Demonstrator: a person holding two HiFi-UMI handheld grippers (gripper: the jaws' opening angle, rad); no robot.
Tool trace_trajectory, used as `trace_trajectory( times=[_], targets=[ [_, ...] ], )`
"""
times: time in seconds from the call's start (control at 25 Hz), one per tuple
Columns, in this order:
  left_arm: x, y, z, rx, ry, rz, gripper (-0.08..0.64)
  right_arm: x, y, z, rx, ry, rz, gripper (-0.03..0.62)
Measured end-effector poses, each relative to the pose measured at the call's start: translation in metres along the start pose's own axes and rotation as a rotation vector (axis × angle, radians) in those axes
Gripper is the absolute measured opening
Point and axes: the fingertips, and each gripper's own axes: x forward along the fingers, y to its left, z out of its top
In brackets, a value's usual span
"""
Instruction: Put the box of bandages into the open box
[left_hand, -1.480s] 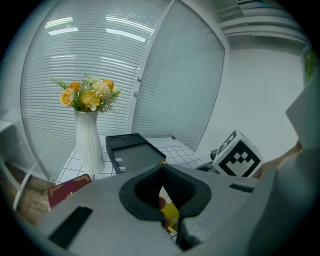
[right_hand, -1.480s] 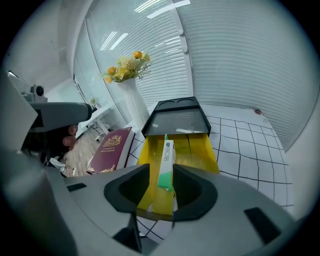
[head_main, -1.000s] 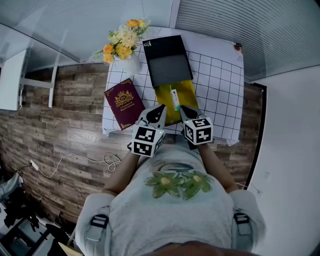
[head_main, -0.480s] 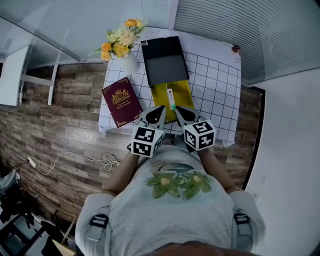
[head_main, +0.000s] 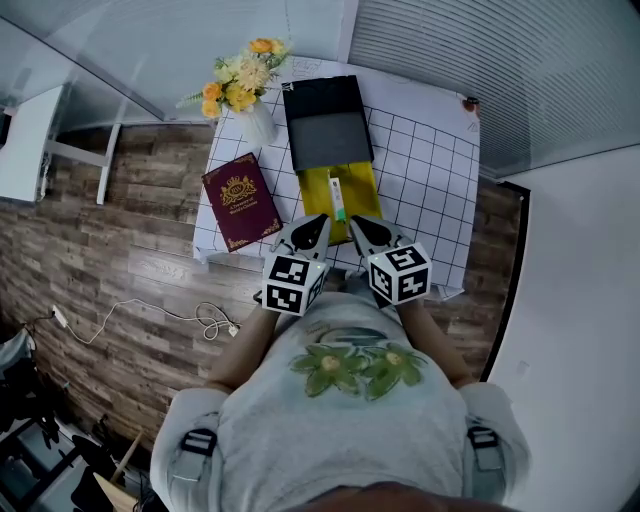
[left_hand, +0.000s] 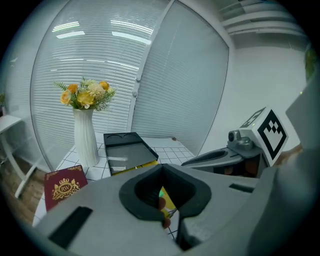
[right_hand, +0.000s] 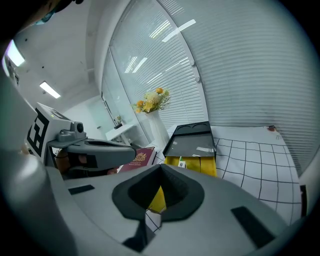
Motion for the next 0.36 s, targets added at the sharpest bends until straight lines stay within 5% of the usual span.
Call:
trace_trajectory(
  times=[0.36],
  targets=[
    [0.003, -0.004, 0.000, 0.003, 0.013, 0.011, 0.008, -0.009, -0.013, -0.002, 0.006, -0.003, -0.023, 0.006]
  ],
)
